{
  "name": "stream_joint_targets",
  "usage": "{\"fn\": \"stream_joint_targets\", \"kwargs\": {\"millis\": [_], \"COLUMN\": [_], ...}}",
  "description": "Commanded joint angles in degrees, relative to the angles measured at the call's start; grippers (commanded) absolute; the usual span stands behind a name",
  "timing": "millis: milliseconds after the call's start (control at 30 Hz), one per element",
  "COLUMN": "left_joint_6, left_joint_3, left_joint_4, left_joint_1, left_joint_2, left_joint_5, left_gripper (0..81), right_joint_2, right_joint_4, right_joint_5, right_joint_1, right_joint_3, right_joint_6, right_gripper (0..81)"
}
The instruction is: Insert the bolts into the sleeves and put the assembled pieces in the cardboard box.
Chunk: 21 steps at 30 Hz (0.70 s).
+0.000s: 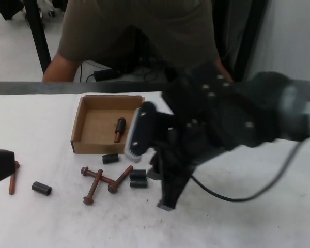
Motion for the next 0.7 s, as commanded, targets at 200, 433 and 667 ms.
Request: {"fn": "stream_joint_targets", "kwargs": {"millis": [200,433,667], "left_joint_6": [-0.1,-0.1,-0.1], "left_joint_3": [0.0,0.0,0.0], "left_joint_4": [0.4,0.4,0.4], "left_joint_1": [-0.2,-0.2,-0.2], "left_joint_2": [-0.4,-0.4,-0.4], "left_joint_5": [-0.3,-0.3,-0.3], "left_gripper": [0.8,0.8,0.8], "right_joint_2": [8.9,12.3,12.6], "right_joint_4": [-0.3,-0.4,-2.1], "right_joint_5": [-0.4,3.0,6.1], "right_joint_1": [1.2,2.5,2.6], "right_joint_3": [-7.4,-7.4,-7.4], "right_joint_6": [-9.2,-12.0,-14.6], "right_gripper": [22.5,31.6,31.4]}}
